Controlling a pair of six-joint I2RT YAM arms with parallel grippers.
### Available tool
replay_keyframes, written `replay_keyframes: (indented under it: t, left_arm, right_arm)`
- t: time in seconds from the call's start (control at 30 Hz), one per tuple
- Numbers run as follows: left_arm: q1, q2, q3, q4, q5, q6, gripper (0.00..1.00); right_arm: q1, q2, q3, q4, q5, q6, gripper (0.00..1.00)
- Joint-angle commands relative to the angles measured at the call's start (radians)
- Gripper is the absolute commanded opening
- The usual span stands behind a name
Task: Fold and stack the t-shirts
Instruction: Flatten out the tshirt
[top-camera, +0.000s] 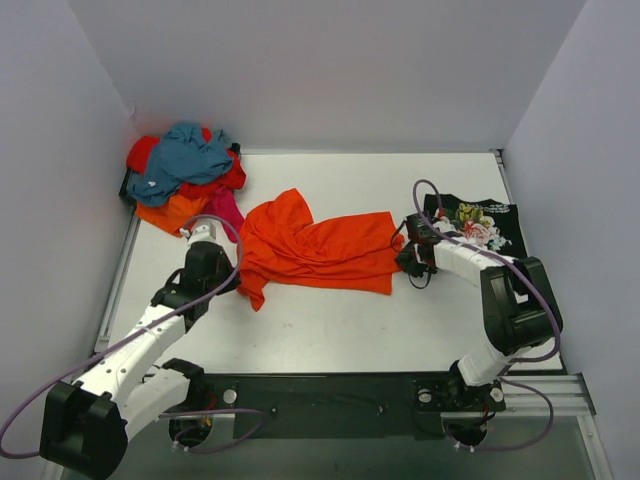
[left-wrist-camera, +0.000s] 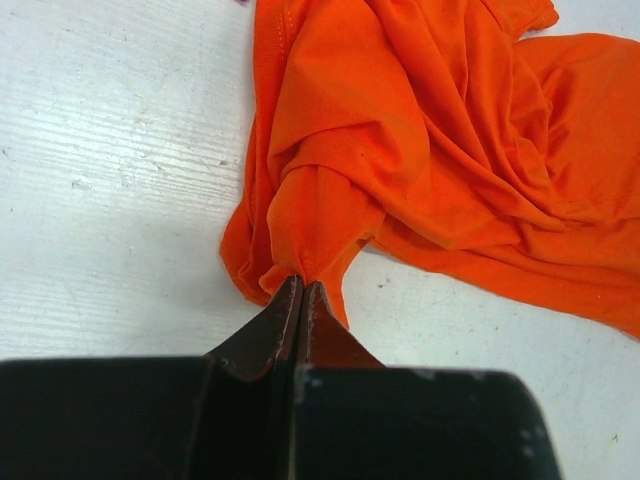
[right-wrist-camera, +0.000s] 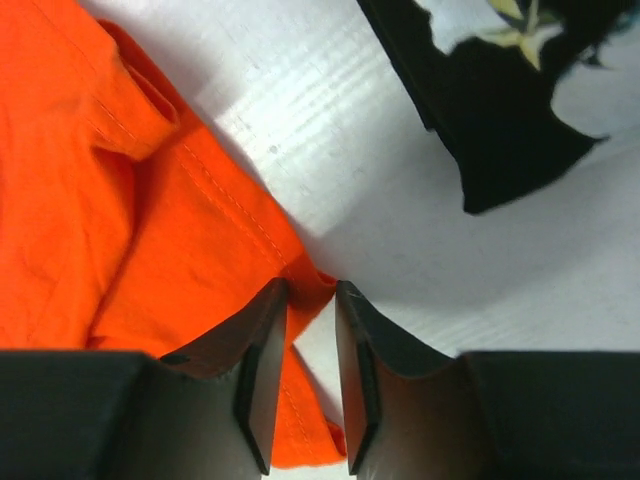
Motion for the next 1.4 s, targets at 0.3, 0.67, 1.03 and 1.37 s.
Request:
replay_keyframes:
  t: [0.3,0.67,1.03,1.37]
  left_arm:
    - [0.007,0.179,0.255,0.032,-0.095,0.005,0.0]
    - [0.065,0.421,1.115,-0.304,-0.157,0.228,0.0]
    - [0.064,0.093,1.186,-0.425,-0.089,0.358,0.0]
    - [0.064,0.199,0.91,-0.207,0.003,0.229,0.0]
  right_arm:
    - [-0.039,-0.093,0.262,-0.107,0.051,-0.034,0.0]
    - [-0.16,-0.26,0.726,-0.201,-0.165,-0.144,0.0]
    - [-0.165,-0.532,0.694,-0.27,-0.233,-0.183,0.0]
    - [-0.208,-0.309,0.702,-0.383,-0.285,-0.158,0.0]
